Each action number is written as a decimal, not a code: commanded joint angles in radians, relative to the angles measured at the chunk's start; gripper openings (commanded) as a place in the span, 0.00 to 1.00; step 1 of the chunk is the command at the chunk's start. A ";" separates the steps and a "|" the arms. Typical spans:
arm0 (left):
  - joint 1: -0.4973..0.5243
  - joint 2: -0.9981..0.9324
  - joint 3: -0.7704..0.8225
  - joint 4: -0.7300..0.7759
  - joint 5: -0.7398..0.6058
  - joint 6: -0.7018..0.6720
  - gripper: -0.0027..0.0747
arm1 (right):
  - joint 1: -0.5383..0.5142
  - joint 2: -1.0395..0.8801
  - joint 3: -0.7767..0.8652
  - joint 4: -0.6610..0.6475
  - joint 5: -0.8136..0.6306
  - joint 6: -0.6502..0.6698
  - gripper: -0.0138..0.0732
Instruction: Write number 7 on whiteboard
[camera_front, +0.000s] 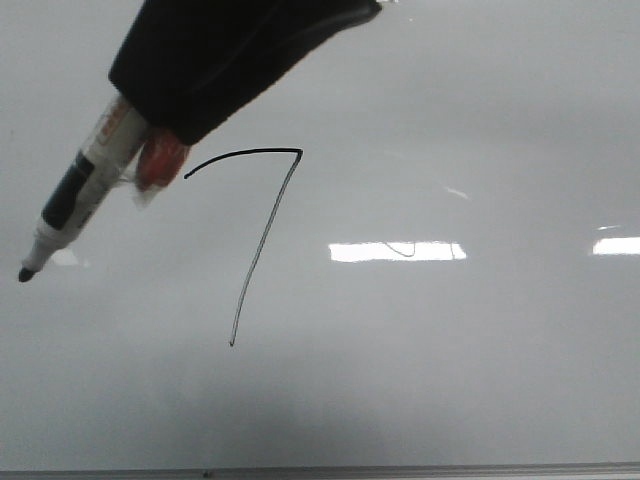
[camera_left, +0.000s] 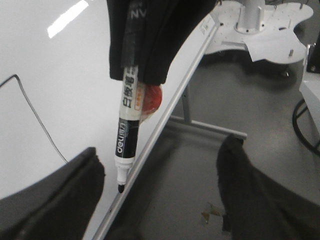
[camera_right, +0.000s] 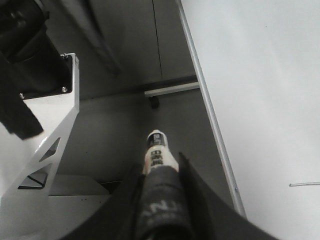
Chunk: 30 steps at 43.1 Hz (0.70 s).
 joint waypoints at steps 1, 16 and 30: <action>-0.008 0.078 -0.056 -0.020 -0.026 -0.009 0.76 | 0.019 -0.037 -0.049 0.027 -0.015 -0.013 0.08; -0.008 0.202 -0.136 0.013 -0.002 0.002 0.47 | 0.097 -0.037 -0.088 -0.003 -0.022 -0.013 0.08; -0.008 0.202 -0.151 0.030 0.049 0.002 0.15 | 0.097 -0.037 -0.088 -0.023 -0.018 -0.013 0.08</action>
